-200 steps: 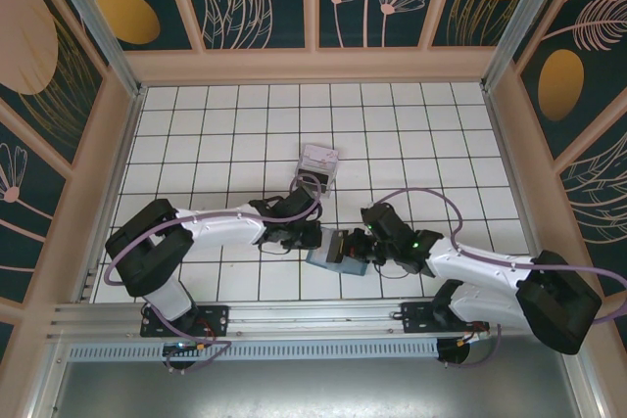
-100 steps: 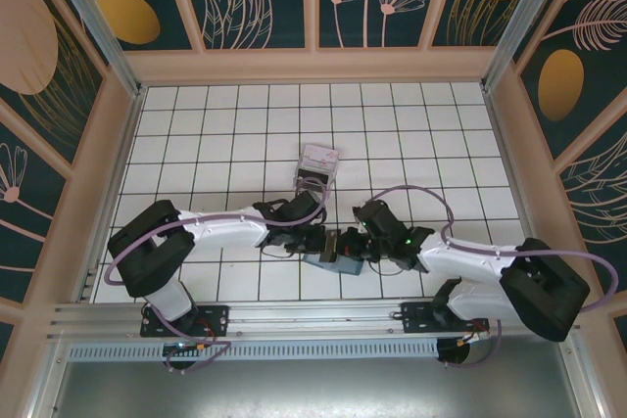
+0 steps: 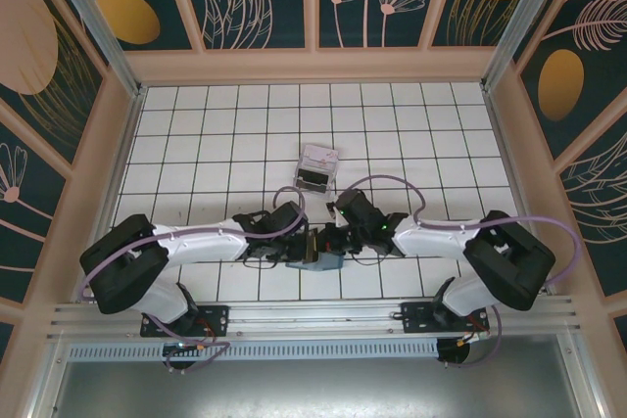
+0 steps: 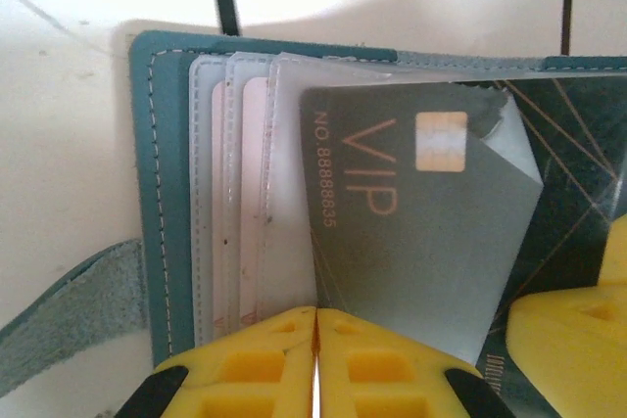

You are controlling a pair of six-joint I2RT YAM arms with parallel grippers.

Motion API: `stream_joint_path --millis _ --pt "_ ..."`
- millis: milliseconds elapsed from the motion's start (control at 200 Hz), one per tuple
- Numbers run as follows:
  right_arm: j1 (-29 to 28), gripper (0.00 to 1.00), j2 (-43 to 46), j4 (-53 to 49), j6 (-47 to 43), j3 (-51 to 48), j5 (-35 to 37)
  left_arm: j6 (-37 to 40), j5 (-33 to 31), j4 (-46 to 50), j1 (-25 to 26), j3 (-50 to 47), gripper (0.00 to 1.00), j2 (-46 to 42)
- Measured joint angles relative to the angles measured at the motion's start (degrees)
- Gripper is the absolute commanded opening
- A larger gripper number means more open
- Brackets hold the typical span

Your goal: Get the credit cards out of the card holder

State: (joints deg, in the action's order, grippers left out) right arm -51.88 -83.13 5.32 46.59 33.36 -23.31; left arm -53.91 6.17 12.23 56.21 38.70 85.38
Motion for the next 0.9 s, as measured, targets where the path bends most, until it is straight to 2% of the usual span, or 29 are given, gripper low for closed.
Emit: stream_joint_path --millis 280,590,721,901 --pt "-0.33 0.00 -0.13 -3.96 -1.42 1.81 1.86 -1.05 -0.48 -1.79 -0.04 -1.81 0.09 -1.16" --pt "1.51 0.00 7.82 -13.49 -4.98 2.29 7.67 -1.29 -0.70 -2.54 -0.04 -2.34 0.09 -1.68" --pt "2.47 0.04 9.60 -19.63 -10.88 5.97 11.17 -1.31 -1.84 -0.90 -0.04 -2.49 0.10 -3.08" --pt "4.26 0.01 10.64 -24.28 -24.72 12.72 14.82 -2.16 -4.46 1.18 -0.04 -3.23 0.11 -8.70"
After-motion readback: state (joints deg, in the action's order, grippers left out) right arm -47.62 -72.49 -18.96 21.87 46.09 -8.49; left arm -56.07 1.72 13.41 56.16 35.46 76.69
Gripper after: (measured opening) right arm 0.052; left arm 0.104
